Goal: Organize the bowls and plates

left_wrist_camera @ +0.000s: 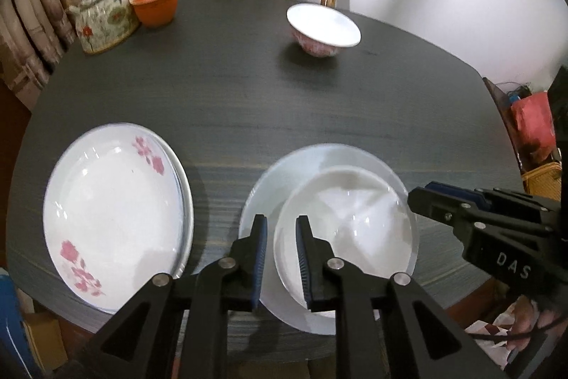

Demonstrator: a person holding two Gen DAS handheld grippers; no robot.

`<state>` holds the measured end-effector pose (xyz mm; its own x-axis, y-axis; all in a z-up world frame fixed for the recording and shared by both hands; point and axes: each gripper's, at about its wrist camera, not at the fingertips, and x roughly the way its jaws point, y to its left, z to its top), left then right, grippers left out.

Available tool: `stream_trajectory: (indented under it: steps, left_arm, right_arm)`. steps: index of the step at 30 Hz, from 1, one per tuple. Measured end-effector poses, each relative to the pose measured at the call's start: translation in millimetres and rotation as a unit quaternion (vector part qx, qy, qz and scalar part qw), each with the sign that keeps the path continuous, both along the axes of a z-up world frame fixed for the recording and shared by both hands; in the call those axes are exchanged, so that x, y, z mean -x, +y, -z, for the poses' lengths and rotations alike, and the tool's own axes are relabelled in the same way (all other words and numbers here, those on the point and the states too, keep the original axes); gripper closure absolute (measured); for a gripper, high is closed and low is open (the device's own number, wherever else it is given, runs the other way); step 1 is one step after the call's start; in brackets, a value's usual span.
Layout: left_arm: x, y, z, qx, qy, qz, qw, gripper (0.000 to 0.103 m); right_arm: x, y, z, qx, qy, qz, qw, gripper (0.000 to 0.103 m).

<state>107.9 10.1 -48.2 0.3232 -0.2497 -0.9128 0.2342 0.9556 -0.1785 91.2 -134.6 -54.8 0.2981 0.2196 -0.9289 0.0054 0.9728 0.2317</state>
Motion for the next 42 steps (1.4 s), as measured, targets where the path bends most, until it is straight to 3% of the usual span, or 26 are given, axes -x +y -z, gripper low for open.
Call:
stream_trajectory:
  steps: [11, 32, 42]
  left_arm:
    - [-48.6, 3.6, -19.0, -0.005, -0.026, -0.025, 0.9993, 0.086]
    - [-190.8, -33.2, -10.3, 0.039, -0.002, -0.051, 0.9979, 0.086]
    - [-250.7, -58.7, 20.9, 0.048, 0.032, -0.057, 0.9967, 0.086]
  right_arm:
    - [-29.1, -21.9, -9.5, 0.013, -0.014, 0.001, 1.000, 0.082]
    - [-144.5, -67.4, -0.3, -0.001, -0.025, 0.014, 1.000, 0.082]
    - [-214.1, -88.6, 23.9, -0.024, -0.010, 0.025, 0.999, 0.082]
